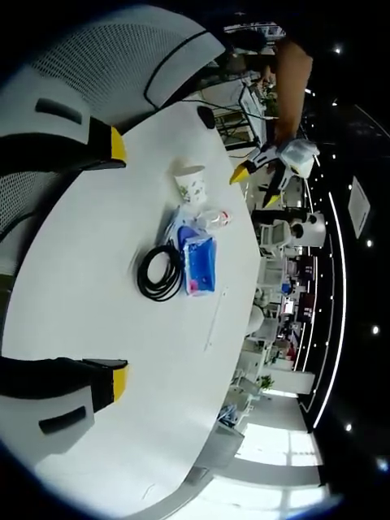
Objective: Arrange the tabletop items into an orderly group along one side of the table until the central work area is clear of visible clutter.
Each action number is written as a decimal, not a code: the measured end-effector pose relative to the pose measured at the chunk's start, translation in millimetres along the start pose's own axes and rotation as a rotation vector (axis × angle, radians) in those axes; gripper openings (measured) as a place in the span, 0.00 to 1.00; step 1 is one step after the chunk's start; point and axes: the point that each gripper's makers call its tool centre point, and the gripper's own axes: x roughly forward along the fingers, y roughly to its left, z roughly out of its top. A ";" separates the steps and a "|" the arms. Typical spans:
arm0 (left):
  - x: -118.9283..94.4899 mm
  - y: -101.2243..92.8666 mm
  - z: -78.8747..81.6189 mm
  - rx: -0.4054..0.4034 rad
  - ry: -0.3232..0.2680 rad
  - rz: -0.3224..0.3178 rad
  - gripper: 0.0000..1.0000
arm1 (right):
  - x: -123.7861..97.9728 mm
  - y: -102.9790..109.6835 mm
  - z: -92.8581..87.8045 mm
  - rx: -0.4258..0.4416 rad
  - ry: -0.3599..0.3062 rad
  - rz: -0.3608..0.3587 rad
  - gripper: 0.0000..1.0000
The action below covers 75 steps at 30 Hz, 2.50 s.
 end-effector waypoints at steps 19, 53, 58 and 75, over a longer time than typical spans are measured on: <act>28.0 13.0 -15.8 0.202 0.091 -0.112 0.67 | 0.4 2.1 -1.8 0.002 0.014 0.001 0.96; 82.3 13.3 -56.9 0.501 0.239 -0.405 0.46 | 0.0 3.4 -8.7 -0.006 0.048 -0.011 0.94; 90.4 13.6 -62.2 0.512 0.262 -0.441 0.45 | -0.3 3.1 -9.8 -0.004 0.051 -0.014 0.93; 109.3 0.0 -77.6 0.514 0.333 -0.543 0.42 | -0.4 5.5 -14.4 0.002 0.071 -0.011 0.91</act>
